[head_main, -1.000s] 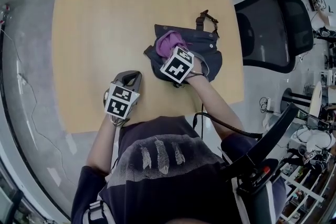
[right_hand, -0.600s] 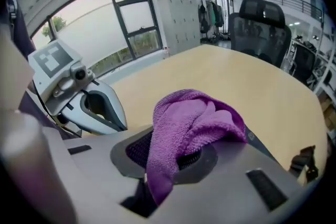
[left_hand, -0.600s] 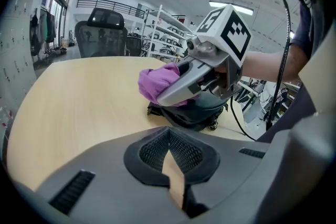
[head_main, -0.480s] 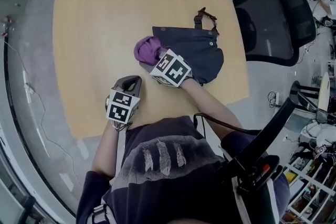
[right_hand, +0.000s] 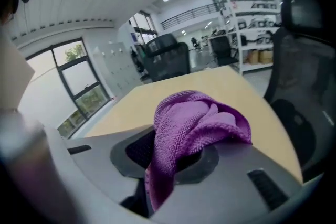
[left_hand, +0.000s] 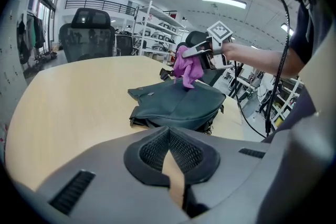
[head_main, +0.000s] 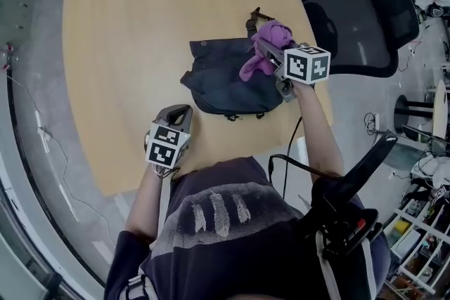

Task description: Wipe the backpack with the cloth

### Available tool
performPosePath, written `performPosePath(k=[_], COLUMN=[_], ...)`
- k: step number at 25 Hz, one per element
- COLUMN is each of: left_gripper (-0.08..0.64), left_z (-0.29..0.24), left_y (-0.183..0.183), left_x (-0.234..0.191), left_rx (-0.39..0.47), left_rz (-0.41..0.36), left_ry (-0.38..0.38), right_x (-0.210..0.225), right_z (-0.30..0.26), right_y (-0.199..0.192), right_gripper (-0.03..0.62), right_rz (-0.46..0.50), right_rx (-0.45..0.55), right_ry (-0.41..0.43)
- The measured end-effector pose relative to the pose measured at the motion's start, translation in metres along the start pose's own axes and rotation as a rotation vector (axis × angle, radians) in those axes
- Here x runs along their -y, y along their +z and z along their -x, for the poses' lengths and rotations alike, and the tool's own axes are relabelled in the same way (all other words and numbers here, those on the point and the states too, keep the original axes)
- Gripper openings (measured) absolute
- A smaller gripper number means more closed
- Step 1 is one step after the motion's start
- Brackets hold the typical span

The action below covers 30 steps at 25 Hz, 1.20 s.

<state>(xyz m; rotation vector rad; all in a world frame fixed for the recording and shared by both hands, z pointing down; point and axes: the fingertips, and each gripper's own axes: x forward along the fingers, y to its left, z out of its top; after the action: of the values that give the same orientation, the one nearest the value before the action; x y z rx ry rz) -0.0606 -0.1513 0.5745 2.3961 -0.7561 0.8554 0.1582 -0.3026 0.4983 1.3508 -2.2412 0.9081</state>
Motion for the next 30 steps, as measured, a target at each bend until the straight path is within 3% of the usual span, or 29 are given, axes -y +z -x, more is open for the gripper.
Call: performPosePath(k=[2, 4, 6, 9, 14, 16, 19, 30], left_gripper=[0.006, 0.006, 0.006, 0.006, 0.006, 0.006, 0.006, 0.006], left_z=[-0.004, -0.006, -0.007, -0.009, -0.011, -0.012, -0.007, 0.008], left_y=[0.003, 0.006, 0.01, 0.014, 0.011, 0.008, 0.004, -0.016], left_x=[0.006, 0.009, 0.01, 0.011, 0.005, 0.004, 0.002, -0.033], left_rx=[-0.008, -0.016, -0.021, -0.017, -0.017, -0.013, 0.001, 0.024], left_rz=[-0.006, -0.01, -0.011, -0.009, 0.017, 0.027, 0.05, 0.137], left_ry=[-0.003, 0.0, 0.008, 0.022, 0.033, 0.032, 0.035, 0.064], right_x=[0.045, 0.072, 0.088, 0.101, 0.096, 0.089, 0.066, -0.011], right_z=[0.008, 0.007, -0.003, -0.015, -0.032, -0.044, -0.067, -0.131], right_y=[0.008, 0.002, -0.022, -0.065, -0.071, -0.073, -0.08, -0.083], right_gripper=[0.071, 0.071, 0.071, 0.071, 0.071, 0.071, 0.071, 0.071], right_rz=[-0.01, -0.019, -0.005, 0.116, 0.356, 0.445, 0.472, 0.632], right_rx=[0.071, 0.089, -0.006, -0.213, -0.397, -0.484, -0.542, -0.575], right_ry=[-0.119, -0.184, -0.225, -0.291, -0.349, -0.351, -0.304, -0.211])
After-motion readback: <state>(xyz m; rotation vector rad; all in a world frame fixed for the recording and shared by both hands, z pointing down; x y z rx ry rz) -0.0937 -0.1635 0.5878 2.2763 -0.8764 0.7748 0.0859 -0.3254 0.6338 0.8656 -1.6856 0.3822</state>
